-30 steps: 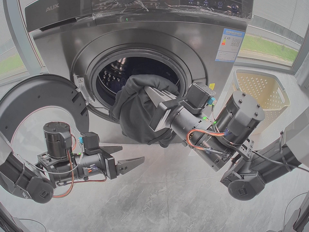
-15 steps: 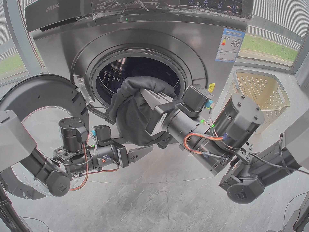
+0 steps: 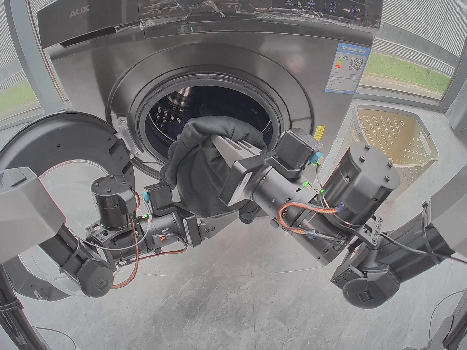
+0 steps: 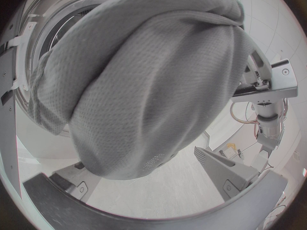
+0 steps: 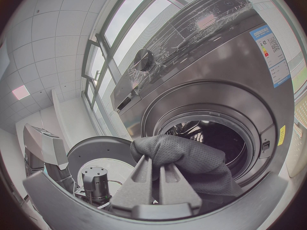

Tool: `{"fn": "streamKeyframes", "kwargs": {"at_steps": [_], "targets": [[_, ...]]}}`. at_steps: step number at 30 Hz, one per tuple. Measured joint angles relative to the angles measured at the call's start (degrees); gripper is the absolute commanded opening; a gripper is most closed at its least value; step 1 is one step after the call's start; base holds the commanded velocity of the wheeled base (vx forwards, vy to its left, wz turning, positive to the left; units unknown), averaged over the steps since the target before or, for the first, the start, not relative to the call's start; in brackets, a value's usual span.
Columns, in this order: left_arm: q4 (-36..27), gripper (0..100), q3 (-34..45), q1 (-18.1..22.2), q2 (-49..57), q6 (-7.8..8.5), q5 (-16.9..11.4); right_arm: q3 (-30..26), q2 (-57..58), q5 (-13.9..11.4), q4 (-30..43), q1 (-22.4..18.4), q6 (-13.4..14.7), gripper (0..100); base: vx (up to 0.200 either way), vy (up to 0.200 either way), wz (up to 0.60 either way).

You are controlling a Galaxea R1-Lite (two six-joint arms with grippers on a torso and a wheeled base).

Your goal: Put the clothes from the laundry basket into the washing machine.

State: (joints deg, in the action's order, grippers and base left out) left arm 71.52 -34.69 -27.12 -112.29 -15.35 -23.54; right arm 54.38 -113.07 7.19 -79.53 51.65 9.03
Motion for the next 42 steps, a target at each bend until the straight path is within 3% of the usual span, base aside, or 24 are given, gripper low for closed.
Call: {"fn": "streamKeyframes", "kwargs": {"at_steps": [19, 24, 25, 34, 42], "targets": [[4.57, 100, 4.49, -4.85, 1.45, 0.09, 0.01, 0.44, -0.85, 0.06, 0.22, -0.83, -0.04, 0, 0.000, 0.000, 0.00], [6.90, 100, 3.55, -4.95, -0.63, 0.16, 1.54, 0.33, -0.90, 0.09, -0.01, -0.80, -0.06, 0, 0.000, 0.000, 0.00], [7.74, 0, 3.30, -4.95, -1.24, 0.20, 2.30, 0.33, -0.88, 0.09, -0.06, -0.74, -0.06, 0, 0.000, 0.000, 0.00], [9.94, 0, 1.34, -4.90, -4.02, 0.20, 5.12, 0.00, -0.88, 0.11, -0.34, -0.50, -0.01, 0, 0.000, 0.000, 0.00], [12.07, 0, 3.72, -5.40, -1.88, 0.18, 5.60, -0.56, -1.32, 0.06, -0.55, -0.69, 0.10, 0, 0.000, 0.000, 0.00]]}}
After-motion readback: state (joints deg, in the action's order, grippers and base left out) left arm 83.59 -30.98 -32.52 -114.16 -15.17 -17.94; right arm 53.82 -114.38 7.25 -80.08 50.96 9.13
